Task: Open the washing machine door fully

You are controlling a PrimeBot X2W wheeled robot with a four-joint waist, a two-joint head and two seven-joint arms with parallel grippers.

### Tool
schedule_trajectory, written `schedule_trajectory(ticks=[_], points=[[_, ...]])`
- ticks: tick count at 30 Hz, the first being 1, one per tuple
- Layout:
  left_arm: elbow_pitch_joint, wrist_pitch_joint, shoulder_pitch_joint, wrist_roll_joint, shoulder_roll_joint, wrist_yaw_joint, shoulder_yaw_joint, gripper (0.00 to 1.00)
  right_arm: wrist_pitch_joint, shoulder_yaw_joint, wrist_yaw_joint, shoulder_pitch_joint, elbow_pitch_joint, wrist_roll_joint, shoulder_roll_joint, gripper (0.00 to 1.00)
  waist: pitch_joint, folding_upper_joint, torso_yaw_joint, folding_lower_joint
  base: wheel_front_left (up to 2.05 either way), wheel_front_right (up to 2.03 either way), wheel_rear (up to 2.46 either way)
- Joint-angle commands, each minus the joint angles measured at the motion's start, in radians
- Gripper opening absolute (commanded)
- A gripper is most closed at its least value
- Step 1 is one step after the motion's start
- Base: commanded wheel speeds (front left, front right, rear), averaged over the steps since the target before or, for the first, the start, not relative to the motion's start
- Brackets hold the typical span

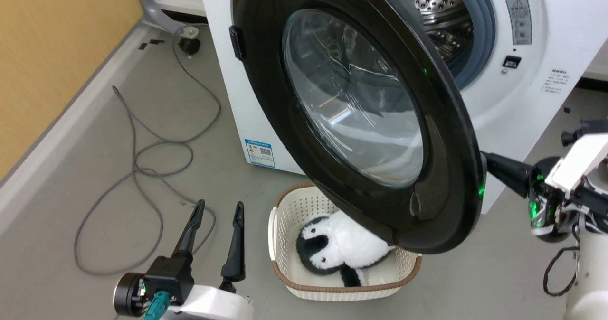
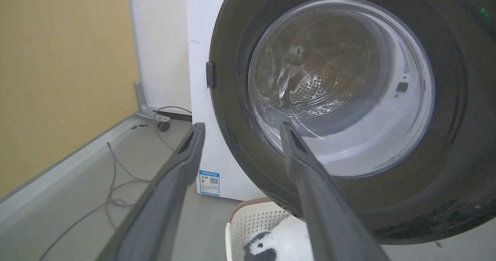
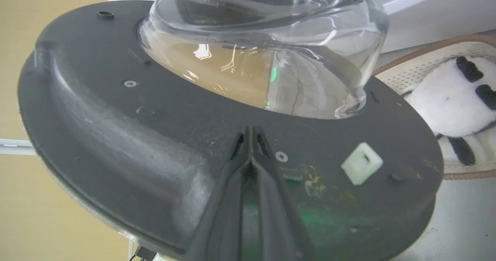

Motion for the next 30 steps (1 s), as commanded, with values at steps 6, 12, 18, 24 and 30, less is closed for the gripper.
schedule_trajectory(ticks=[6, 12, 18, 24, 30], points=[[0.010, -0.006, 0.033, 0.012, 0.001, -0.014, 0.009, 1.00, -0.013, 0.113, 0.001, 0.103, -0.045, 0.165, 0.008, 0.00, -0.017, 0.0000, 0.027, 0.0002, 0.00, 0.00, 0.00], [0.006, -0.006, 0.058, 0.016, 0.001, -0.020, 0.017, 1.00, -0.080, 0.299, 0.001, 0.209, -0.127, 0.318, 0.008, 0.00, -0.029, 0.0000, 0.047, 0.0002, 0.00, 0.00, 0.00], [0.014, -0.006, 0.072, 0.021, 0.001, -0.028, 0.019, 1.00, -0.153, 0.461, 0.001, 0.283, -0.186, 0.412, 0.008, 0.00, -0.050, 0.0000, 0.067, 0.0002, 0.00, 0.00, 0.00], [0.017, -0.006, 0.072, 0.020, 0.001, -0.030, 0.011, 1.00, -0.235, 0.615, 0.001, 0.340, -0.244, 0.469, 0.008, 0.00, -0.057, 0.0000, 0.094, 0.0002, 0.00, 0.00, 0.00], [0.028, -0.006, 0.079, 0.038, 0.001, -0.043, 0.015, 1.00, -0.299, 0.709, 0.001, 0.332, -0.251, 0.486, 0.008, 0.00, -0.056, 0.0000, 0.111, 0.0002, 0.00, 0.00, 0.00]])
